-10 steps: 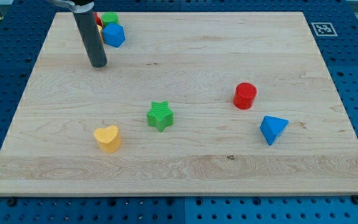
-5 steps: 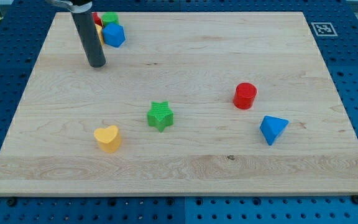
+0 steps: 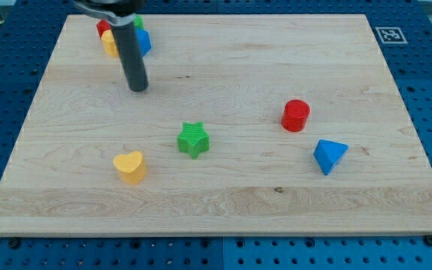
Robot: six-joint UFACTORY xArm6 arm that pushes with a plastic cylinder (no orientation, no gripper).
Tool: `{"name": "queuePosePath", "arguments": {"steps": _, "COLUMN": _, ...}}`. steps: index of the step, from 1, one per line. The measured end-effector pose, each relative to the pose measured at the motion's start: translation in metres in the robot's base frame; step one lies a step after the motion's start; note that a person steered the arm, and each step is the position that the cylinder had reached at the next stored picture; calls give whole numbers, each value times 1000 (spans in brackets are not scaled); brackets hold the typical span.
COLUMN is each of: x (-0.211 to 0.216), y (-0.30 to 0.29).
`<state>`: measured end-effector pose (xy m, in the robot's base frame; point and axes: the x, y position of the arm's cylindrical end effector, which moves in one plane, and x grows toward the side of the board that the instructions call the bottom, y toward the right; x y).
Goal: Nudge the green star a little bit on right side
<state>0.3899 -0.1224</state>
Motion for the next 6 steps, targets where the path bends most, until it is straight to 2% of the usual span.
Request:
{"name": "queuePosePath", "arguments": {"steps": 1, "x": 23, "y": 4}}
{"name": "queuePosePath", "arguments": {"steps": 3, "x": 25, "y": 5}}
{"name": "queuePosePath", "arguments": {"steps": 6, "x": 48, "y": 56}}
